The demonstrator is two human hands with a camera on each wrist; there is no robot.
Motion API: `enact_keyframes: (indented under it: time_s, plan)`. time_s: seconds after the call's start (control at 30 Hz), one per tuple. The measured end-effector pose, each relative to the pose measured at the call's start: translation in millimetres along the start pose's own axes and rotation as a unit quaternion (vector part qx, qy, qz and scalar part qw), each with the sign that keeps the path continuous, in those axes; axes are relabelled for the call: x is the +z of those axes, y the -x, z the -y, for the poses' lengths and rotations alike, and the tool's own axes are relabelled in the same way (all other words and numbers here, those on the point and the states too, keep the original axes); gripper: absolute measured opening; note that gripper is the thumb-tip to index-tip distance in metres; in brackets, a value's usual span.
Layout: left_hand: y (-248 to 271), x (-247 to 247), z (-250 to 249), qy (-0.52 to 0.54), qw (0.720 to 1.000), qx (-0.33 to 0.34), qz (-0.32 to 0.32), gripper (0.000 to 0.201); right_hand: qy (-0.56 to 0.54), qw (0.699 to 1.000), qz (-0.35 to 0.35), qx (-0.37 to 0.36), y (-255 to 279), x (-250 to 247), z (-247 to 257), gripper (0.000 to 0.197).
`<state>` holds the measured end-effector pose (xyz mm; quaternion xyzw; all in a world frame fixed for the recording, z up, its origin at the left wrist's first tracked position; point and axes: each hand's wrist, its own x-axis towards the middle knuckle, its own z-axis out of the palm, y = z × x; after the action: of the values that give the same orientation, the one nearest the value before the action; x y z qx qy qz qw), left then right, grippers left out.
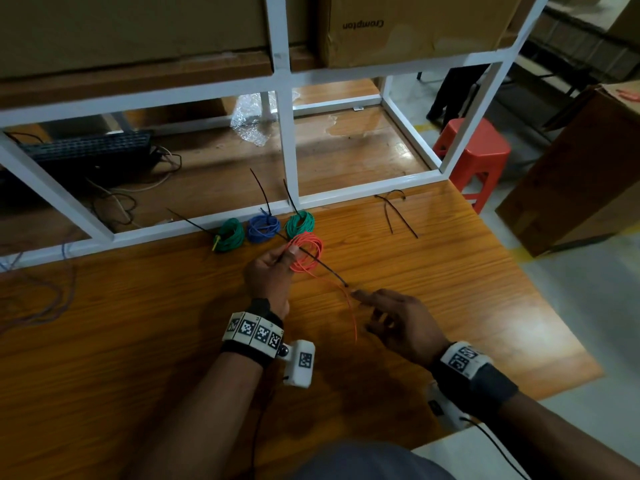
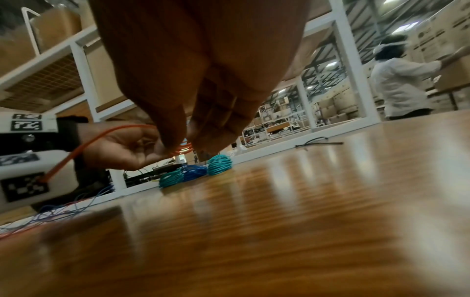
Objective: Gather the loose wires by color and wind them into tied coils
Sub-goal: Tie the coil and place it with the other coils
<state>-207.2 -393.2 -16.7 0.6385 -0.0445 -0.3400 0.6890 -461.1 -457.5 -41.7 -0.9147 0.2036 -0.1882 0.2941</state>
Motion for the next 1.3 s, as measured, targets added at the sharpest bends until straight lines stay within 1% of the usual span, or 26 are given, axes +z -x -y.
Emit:
enact_keyframes:
  time_s: [0.07,0.13,0.17,0.2,0.23,0.3,0.33,0.37,0.4,0.43,0.53,0.57,0.6,0.63,0.67,0.7,0.77,0.8,0.83,0.87,0.93,1.0,1.07,1.17,1.3]
  plan:
    - [3.3,1.6,-3.7,0.028,1.0,-0.005,0.002,0.015,-0.019,0.999,-0.036,-0.033,-6.9,10.3,7.3,0.043]
    - [4.8,0.3,-7.5,0.059,0.998,-0.008,0.009,0.015,-0.057,0.995,-0.077,-0.035,-11.8,17.7,11.3,0.028]
    - [5.2,-1.6,-9.2,0.075,0.997,-0.01,0.013,0.017,-0.098,0.991,-0.094,-0.012,-12.9,20.7,14.1,0.021]
    - [5.4,-4.2,-10.7,0.09,0.996,-0.011,0.022,0.019,-0.163,0.98,-0.108,0.036,-13.3,23.4,16.4,0.018]
    - [5.6,-6.5,-11.8,0.108,0.993,-0.009,0.034,0.021,-0.245,0.957,-0.117,0.103,-14.3,23.8,19.8,0.018]
    - [5.9,-10.3,-13.5,0.135,0.989,-0.005,0.061,0.025,-0.391,0.882,-0.123,0.235,-17.7,21.3,27.4,0.019]
    - [5.8,-11.6,-14.2,0.143,0.987,-0.003,0.074,0.023,-0.439,0.844,-0.121,0.283,-19.7,20.7,29.6,0.021]
    - [5.8,-12.5,-14.2,0.151,0.985,-0.001,0.085,0.019,-0.471,0.815,-0.118,0.317,-21.6,20.1,30.5,0.027]
    - [6.2,-12.4,-14.4,0.155,0.983,0.002,0.095,0.015,-0.492,0.795,-0.113,0.337,-24.1,19.3,29.8,0.032]
    - [7.1,-11.8,-14.5,0.158,0.982,0.004,0.104,0.015,-0.505,0.782,-0.109,0.349,-26.6,18.4,28.3,0.033]
    - [9.3,-9.3,-16.1,0.124,0.984,0.023,0.129,0.015,-0.519,0.767,-0.117,0.359,-35.7,11.7,21.1,0.027]
    - [9.8,-8.9,-17.1,0.097,0.985,0.039,0.137,0.016,-0.517,0.767,-0.129,0.359,-39.5,6.3,18.6,0.025]
    - [9.2,-9.1,-18.3,0.061,0.986,0.061,0.143,0.016,-0.506,0.775,-0.141,0.351,-43.7,-0.9,15.4,0.026]
    - [8.9,-9.3,-20.0,0.021,0.985,0.086,0.149,0.016,-0.488,0.794,-0.15,0.332,-47.2,-9.9,13.3,0.028]
    - [8.1,-9.7,-21.8,-0.026,0.981,0.112,0.156,0.017,-0.458,0.821,-0.154,0.303,-50.6,-18.8,11.5,0.03]
    - [7.4,-9.5,-23.6,-0.078,0.974,0.135,0.166,0.017,-0.415,0.856,-0.152,0.269,-53.4,-27.9,11.1,0.029]
    - [8.9,-6.4,-27.1,-0.171,0.95,0.18,0.189,0.016,-0.275,0.932,-0.138,0.194,-58.8,-41.8,15.2,0.022]
    - [11.3,-3.3,-28.4,-0.198,0.939,0.197,0.2,0.016,-0.181,0.962,-0.131,0.155,-61.3,-45.0,18.3,0.023]
    - [13.9,0.3,-29.4,-0.211,0.933,0.207,0.206,0.016,-0.081,0.982,-0.128,0.112,-64.0,-45.2,22.0,0.029]
    - [15.7,4.0,-29.4,-0.213,0.931,0.211,0.209,0.016,0.018,0.989,-0.129,0.066,-66.9,-43.0,25.1,0.035]
    - [19.3,9.8,-29.7,-0.2,0.935,0.209,0.205,0.014,0.174,0.977,-0.125,0.002,-71.7,-36.1,30.3,0.042]
    - [20.7,12.9,-30.6,-0.186,0.939,0.205,0.202,0.013,0.252,0.96,-0.119,-0.023,-74.4,-31.7,32.3,0.047]
    - [21.1,13.7,-32.3,-0.175,0.943,0.194,0.207,0.013,0.285,0.951,-0.115,-0.046,-77.0,-33.3,34.0,0.051]
    - [22.6,12.7,-36.5,-0.159,0.946,0.173,0.222,0.017,0.313,0.94,-0.121,-0.066,-81.3,-40.5,37.8,0.046]
    - [24.9,9.8,-42.1,-0.14,0.947,0.158,0.241,0.018,0.336,0.93,-0.122,-0.083,-83.5,-47.6,46.9,0.049]
